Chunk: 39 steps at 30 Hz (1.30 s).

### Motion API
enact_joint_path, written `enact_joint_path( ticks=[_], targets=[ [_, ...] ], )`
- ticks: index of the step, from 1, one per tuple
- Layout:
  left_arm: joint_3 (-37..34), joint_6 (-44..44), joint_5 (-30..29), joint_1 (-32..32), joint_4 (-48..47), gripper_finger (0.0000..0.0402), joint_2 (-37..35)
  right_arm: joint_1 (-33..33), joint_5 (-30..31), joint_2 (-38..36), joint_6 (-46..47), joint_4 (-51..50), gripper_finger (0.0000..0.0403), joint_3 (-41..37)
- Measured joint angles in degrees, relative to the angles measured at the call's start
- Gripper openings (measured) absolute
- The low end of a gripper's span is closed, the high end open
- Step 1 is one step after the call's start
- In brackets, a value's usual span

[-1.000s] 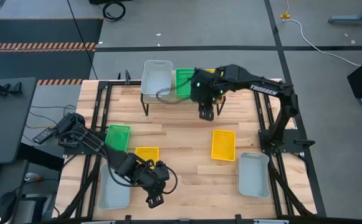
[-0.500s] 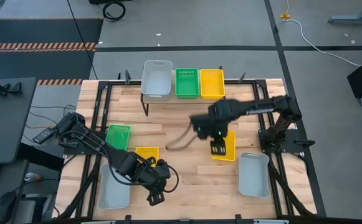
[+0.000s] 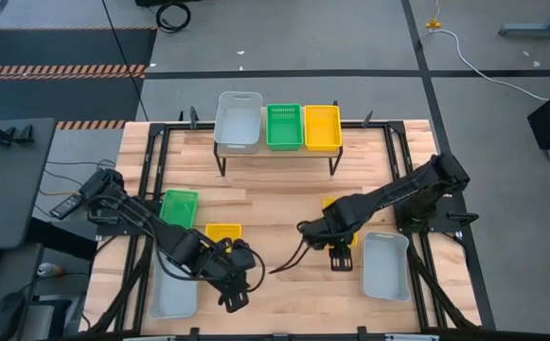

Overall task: Stack baskets on shelf by color
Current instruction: Stack the right yellow bin on top of the yellow bin on the shelf

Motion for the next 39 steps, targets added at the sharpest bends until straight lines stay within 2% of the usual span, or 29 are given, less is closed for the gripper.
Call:
enact_joint_path(
  ticks=[4, 8, 17, 22, 26, 31, 32, 35, 39],
  targets=[
    [0.0, -2.0, -1.3, -0.2, 1.5, 0.0172, -1.3, -0.1, 2.8, -0.5, 1.4, 3.8, 0.0183, -5.4],
    [0.0, -2.6, -1.6, -0.4, 2.6, 0.0172, -2.3, -0.8, 6.4, -0.6, 1.1, 4.9, 0.0182, -7.5],
    [0.0, -6.0, -1.1, -0.8, 2.5, 0.0172, -2.3, -1.0, 6.6, -0.7, 2.0, 16.2, 0.018, -13.2],
    [0.0, -6.4, -0.9, -0.9, 2.5, 0.0172, -2.3, -1.1, 6.7, -0.7, 1.9, 17.7, 0.0178, -15.4],
    [0.0, -6.4, -0.9, -1.1, 2.5, 0.0172, -2.3, -1.1, 7.6, -0.7, 1.9, 17.7, 0.0139, -16.2],
    [0.0, -6.4, -0.9, -1.1, 1.7, 0.0172, -2.2, -1.1, 6.1, -0.7, 0.3, 18.5, 0.0027, -16.6],
    [0.0, -6.4, -0.9, -1.1, 1.0, 0.0172, -2.2, -1.1, 5.7, -0.7, 0.0, 18.8, 0.0017, -16.6],
    [0.0, -8.0, -0.9, -1.1, -1.4, 0.0172, -2.2, -1.1, 5.2, -0.7, 0.2, 18.2, 0.0016, -15.9],
    [0.0, -8.1, -1.4, -1.1, -2.2, 0.0172, -2.2, -1.1, 4.9, -1.4, -2.6, 12.6, 0.0014, -11.7]
  ],
)
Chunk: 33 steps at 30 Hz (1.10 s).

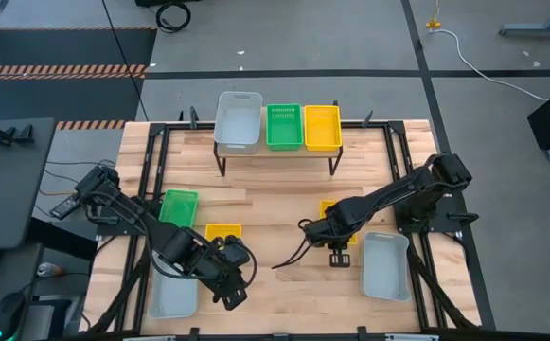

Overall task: Stack baskets on shelf by color
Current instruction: Stack the right yellow bin on top of the yellow bin on the shelf

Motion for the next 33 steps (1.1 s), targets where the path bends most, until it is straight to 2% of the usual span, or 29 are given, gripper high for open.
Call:
enact_joint_path(
  ticks=[6, 14, 21, 23, 26, 33],
  targets=[
    [0.0, 0.1, -1.4, 0.0, 1.6, 0.0172, 0.0, -0.4, 4.3, -2.3, -4.4, -10.6, 0.0014, 11.9],
    [0.0, 0.2, -3.6, 0.1, 2.8, 0.0172, 0.0, -3.3, 11.1, -3.1, -9.1, -24.5, 0.0014, 34.6],
    [0.0, 0.3, -3.6, 0.1, 2.8, 0.0172, 0.0, -8.3, 22.7, -3.2, -16.3, -30.0, 0.0014, 51.6],
    [0.0, 0.3, -3.8, 0.1, 2.8, 0.0172, 0.0, -10.9, 25.1, -3.2, -18.9, -30.3, 0.0014, 54.0],
    [0.0, 0.3, -4.6, 0.1, 2.8, 0.0172, 0.0, -15.7, 25.5, -3.2, -22.7, -30.1, 0.0014, 55.0],
    [0.0, -0.1, -5.2, 0.1, 2.9, 0.0172, 0.0, -26.0, 23.2, -2.9, -29.7, -30.0, 0.0014, 51.1]
  ],
)
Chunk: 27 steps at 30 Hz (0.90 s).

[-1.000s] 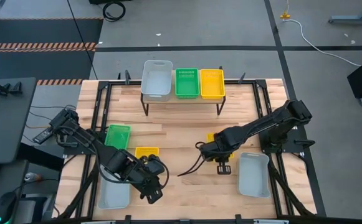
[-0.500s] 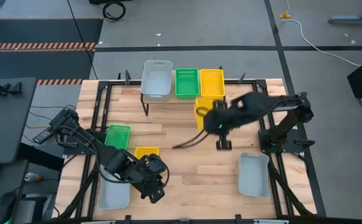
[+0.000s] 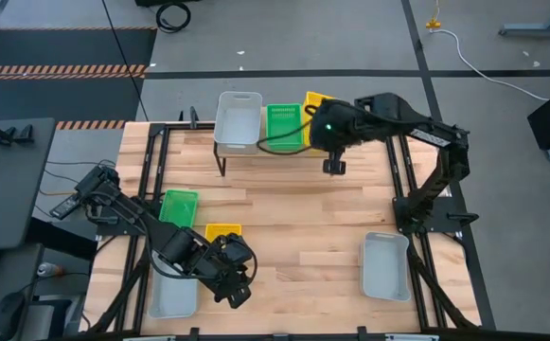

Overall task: Stack baskets on shelf by color
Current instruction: Stack the right yellow bin on top of the yellow bin on the shelf

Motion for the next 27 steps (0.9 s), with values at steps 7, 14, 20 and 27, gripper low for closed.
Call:
enact_joint_path(
  ticks=[7, 14, 20, 27],
  targets=[
    [0.0, -1.1, -2.4, 0.0, 0.3, 0.0172, 0.0, -6.3, -1.5, 0.0, -9.0, 0.1, 0.0015, -5.0],
    [0.0, -1.1, -2.5, 0.0, 0.3, 0.0172, 0.0, -7.3, -1.7, 0.0, -11.5, 2.0, 0.0015, -9.7],
    [0.0, -1.2, -2.5, 0.0, 0.2, 0.0172, 0.0, -7.4, -1.8, 0.0, -11.7, 6.5, 0.0017, -13.0],
    [0.0, -1.4, -2.5, 0.0, 0.2, 0.0172, 0.0, -8.4, -1.7, 0.0, -12.1, 8.1, 0.0018, -17.1]
  ],
)
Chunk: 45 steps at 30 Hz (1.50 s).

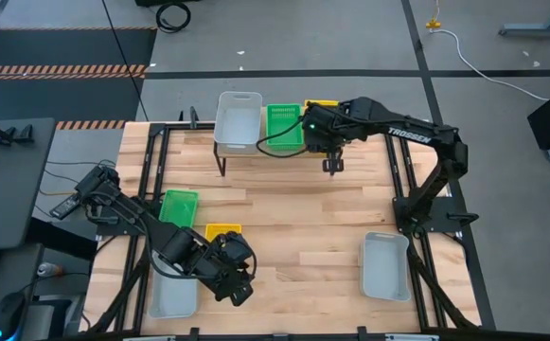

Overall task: Stack baskets on shelf by color
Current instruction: Stack the right yellow bin on top of the yellow bin on the shelf, then stack the left gray bin on top of the gray bin on the shelf

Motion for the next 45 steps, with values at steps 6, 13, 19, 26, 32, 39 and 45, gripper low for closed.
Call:
enact_joint_path(
  ticks=[6, 13, 19, 26, 32, 39, 45],
  targets=[
    [0.0, -0.9, 0.0, -0.1, 0.0, 0.0172, 0.0, -1.2, 0.3, 0.0, 1.1, 0.5, 0.002, -0.6],
    [0.0, -0.7, 0.0, -0.1, -0.1, 0.0172, 0.0, -2.5, -2.4, 0.0, 4.1, 2.0, 0.0037, -0.6],
    [0.0, -0.7, 0.0, -0.1, -0.2, 0.0172, 0.0, -2.7, -3.8, 0.0, 4.1, 2.1, 0.0071, -0.6],
    [0.0, -0.7, 0.8, -0.1, -1.6, 0.0172, 0.0, -2.7, -1.7, -0.1, 4.1, 1.9, 0.0102, -0.6],
    [0.0, 4.2, 10.9, -1.5, -4.5, 0.0172, 0.0, -2.5, -1.0, -0.1, 6.5, -3.6, 0.0117, 6.0],
    [0.0, 10.0, 13.8, -4.3, -13.5, 0.0172, 0.0, -0.6, -12.1, -0.2, 20.5, -6.7, 0.0132, 16.2],
    [0.0, 8.5, 18.7, -5.7, -21.0, 0.0172, -0.1, 3.8, -24.1, -0.2, 27.0, -7.0, 0.0138, 17.7]
  ],
)
